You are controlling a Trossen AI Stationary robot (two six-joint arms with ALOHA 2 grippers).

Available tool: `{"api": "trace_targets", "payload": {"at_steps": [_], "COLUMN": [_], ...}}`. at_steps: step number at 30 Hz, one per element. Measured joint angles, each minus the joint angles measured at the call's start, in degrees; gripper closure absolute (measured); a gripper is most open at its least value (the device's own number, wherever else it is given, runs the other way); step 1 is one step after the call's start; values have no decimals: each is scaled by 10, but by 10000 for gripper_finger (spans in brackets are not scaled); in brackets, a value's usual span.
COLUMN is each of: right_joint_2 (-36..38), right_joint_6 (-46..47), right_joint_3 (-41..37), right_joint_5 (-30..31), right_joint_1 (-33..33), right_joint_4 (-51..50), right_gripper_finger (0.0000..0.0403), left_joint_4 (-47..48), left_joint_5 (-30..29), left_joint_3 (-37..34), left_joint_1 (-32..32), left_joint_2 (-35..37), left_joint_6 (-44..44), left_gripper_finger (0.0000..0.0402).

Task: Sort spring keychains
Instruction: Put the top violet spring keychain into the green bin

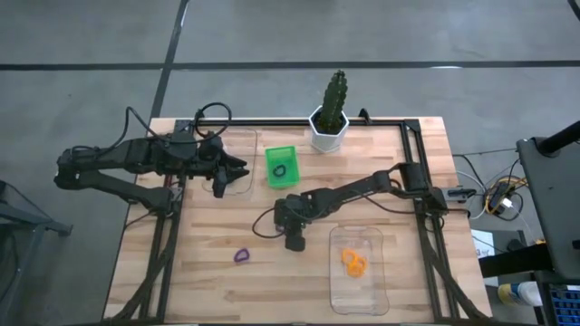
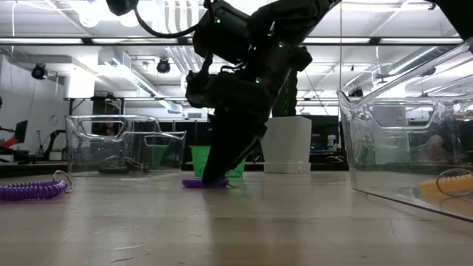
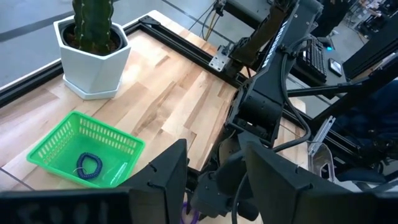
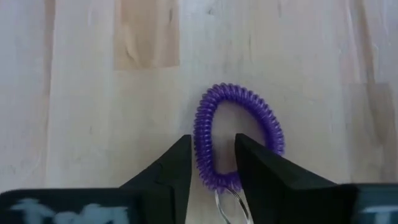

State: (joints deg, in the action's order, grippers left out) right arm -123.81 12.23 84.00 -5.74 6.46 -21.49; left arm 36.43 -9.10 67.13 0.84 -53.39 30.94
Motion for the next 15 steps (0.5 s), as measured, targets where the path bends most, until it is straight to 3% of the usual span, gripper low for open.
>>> {"api": "trace_targets", "payload": {"at_steps": [8,15], "right_joint_2": [0,4], "right_joint_6": [45,92], "right_joint_3": [6,22], "right_joint_5": [-6,-46], "right_joint_1": [-3,-2], "right_joint_4": [-10,-42], "right_gripper_finger": [378,388], "left_joint_4": [0,0], "left_joint_5": [0,0], "left_joint_3": [0,0], "left_joint_1": [0,0], "left_joint_2": [0,0], "left_joint_6": [0,0], "left_gripper_finger": [245,245]}}
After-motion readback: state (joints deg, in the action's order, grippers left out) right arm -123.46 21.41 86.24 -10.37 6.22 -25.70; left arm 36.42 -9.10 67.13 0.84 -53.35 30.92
